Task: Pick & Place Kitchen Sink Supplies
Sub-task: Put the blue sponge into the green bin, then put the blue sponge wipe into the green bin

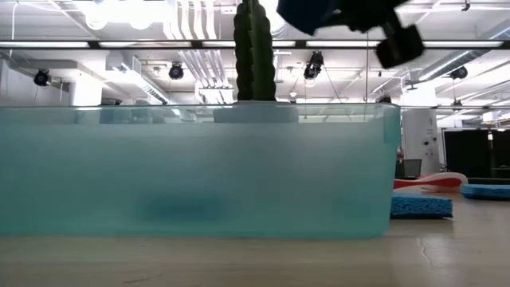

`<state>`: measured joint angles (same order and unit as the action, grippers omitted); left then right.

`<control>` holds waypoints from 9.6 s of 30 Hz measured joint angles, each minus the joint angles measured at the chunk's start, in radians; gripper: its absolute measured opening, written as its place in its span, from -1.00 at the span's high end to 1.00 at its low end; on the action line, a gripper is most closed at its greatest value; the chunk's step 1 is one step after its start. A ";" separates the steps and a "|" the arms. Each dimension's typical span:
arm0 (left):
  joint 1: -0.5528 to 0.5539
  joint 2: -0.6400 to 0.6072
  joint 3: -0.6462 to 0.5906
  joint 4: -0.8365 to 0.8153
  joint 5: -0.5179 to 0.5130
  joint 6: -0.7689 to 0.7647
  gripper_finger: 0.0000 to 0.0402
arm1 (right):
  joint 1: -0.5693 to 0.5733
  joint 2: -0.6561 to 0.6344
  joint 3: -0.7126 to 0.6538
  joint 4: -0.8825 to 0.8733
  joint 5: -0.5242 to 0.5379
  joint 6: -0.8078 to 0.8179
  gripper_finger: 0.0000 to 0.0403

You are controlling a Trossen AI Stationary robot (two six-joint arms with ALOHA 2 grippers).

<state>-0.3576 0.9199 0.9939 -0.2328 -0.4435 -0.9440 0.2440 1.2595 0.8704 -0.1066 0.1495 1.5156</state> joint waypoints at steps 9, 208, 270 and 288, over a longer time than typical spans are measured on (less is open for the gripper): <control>0.000 0.000 0.000 -0.002 0.000 -0.003 0.17 | -0.031 0.339 0.303 -0.084 -0.130 -0.091 0.96; 0.000 -0.026 0.000 -0.016 -0.003 -0.008 0.17 | -0.059 0.906 0.846 -0.455 -0.251 -0.168 0.96; 0.000 -0.027 0.000 -0.016 0.001 0.028 0.17 | 0.124 0.624 0.796 -1.223 -0.070 -0.654 0.33; 0.000 -0.027 0.000 -0.015 0.019 0.025 0.17 | 0.133 0.626 0.347 -1.379 -0.128 -0.650 -0.17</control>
<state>-0.3576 0.8928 0.9936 -0.2474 -0.4242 -0.9186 0.3771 1.8858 1.2175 -1.4861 0.0217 0.8652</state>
